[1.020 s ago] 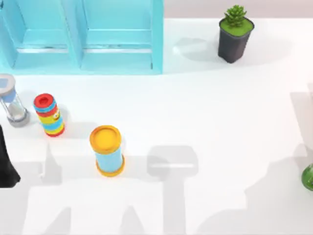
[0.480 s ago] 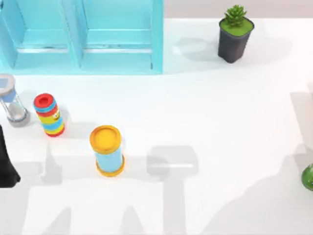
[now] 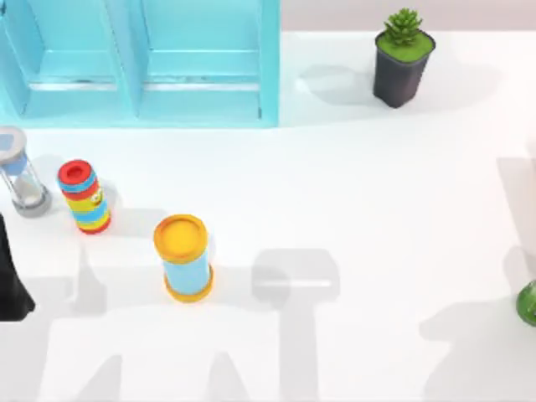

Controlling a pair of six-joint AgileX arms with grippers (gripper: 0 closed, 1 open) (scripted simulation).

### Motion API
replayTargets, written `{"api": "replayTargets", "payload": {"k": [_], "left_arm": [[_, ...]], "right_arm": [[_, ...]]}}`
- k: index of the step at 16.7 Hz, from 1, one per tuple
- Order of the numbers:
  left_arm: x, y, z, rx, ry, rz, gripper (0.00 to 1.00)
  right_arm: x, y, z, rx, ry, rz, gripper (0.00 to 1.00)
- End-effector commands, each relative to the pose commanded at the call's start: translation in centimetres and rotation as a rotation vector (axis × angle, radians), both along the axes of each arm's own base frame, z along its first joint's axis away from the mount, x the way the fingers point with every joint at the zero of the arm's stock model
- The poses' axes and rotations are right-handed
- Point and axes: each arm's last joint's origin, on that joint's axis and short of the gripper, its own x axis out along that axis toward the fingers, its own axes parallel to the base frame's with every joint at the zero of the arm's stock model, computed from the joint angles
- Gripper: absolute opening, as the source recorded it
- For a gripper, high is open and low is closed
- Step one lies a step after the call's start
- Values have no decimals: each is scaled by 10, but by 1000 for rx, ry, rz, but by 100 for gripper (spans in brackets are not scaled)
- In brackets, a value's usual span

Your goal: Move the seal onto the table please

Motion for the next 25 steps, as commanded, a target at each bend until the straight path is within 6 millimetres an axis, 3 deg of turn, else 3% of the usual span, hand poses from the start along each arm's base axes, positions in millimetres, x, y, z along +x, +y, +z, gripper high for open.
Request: {"api": "replayTargets", "payload": {"k": [3,7,20,25], "left_arm": [[0,0,0,0,0,0,100],[0,0,0,0,0,0,100],[0,0,0,0,0,0,100],[0,0,0,0,0,0,100]], "right_arm": [[-4,2,-20,6,11,0,100],[-4,2,-21,6,12,0,100],[-4,2,-21,6,12,0,2],[-4,2,-21,6,12,0,0]]}}
